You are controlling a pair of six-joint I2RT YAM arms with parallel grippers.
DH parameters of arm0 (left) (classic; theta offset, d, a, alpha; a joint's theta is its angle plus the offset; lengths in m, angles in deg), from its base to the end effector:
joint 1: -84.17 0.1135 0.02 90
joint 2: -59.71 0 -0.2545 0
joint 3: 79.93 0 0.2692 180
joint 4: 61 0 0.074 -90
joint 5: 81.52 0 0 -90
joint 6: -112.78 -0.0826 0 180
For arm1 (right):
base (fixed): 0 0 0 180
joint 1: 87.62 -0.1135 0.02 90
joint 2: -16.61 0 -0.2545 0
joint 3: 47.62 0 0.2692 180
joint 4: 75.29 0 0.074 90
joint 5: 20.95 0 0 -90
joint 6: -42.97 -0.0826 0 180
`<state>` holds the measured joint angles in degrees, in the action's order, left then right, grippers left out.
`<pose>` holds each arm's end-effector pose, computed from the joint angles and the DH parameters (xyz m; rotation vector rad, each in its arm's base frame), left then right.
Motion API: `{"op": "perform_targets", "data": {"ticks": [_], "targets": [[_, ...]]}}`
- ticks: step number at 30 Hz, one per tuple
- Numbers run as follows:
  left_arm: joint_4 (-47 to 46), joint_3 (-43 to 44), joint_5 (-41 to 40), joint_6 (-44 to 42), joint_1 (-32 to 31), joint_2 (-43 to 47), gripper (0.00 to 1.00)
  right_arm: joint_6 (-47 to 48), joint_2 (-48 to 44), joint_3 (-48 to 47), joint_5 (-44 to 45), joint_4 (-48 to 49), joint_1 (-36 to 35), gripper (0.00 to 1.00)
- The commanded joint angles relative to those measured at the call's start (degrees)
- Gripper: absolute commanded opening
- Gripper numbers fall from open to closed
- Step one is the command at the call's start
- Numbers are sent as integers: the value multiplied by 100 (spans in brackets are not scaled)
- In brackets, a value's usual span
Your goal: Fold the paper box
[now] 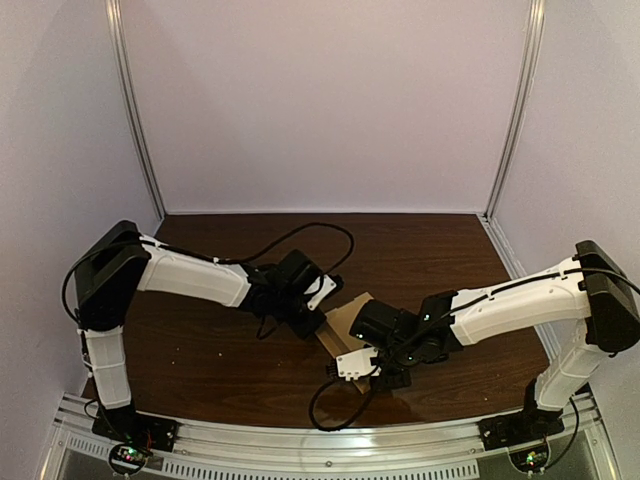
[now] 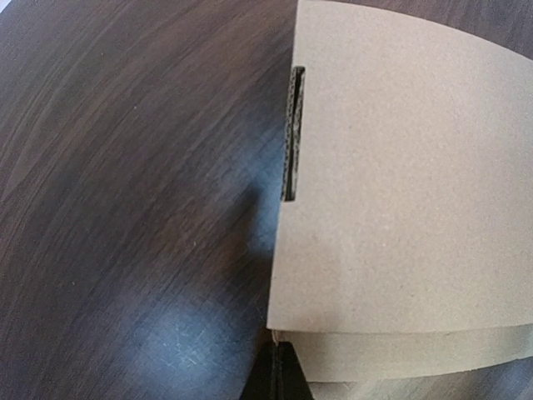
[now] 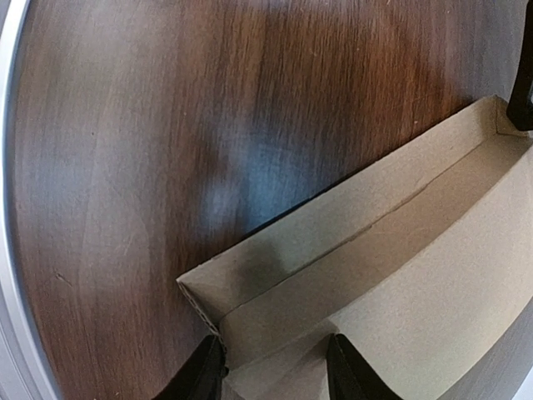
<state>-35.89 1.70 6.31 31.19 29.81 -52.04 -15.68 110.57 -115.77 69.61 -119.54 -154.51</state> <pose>0.2568 -0.3529 0.0862 0.9924 2.3801 -0.3788 0.1316 0.3063 0.1030 -2.1185 1.8370 0.1374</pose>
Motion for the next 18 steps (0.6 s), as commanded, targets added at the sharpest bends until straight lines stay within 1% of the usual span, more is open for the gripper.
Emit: {"op": "perform_targets", "data": {"ticks": [1,13,18], "targets": [[252,427,104,-143,-30,-154,0,97,408,234,-5,-565,28,42],[998,1148,68,-247,-24,-462,0,196,478,262,-38,-573,33,42],[1440,1482,-116,-234,-29,-577,0,196,466,266,-34,-573,31,42]]}}
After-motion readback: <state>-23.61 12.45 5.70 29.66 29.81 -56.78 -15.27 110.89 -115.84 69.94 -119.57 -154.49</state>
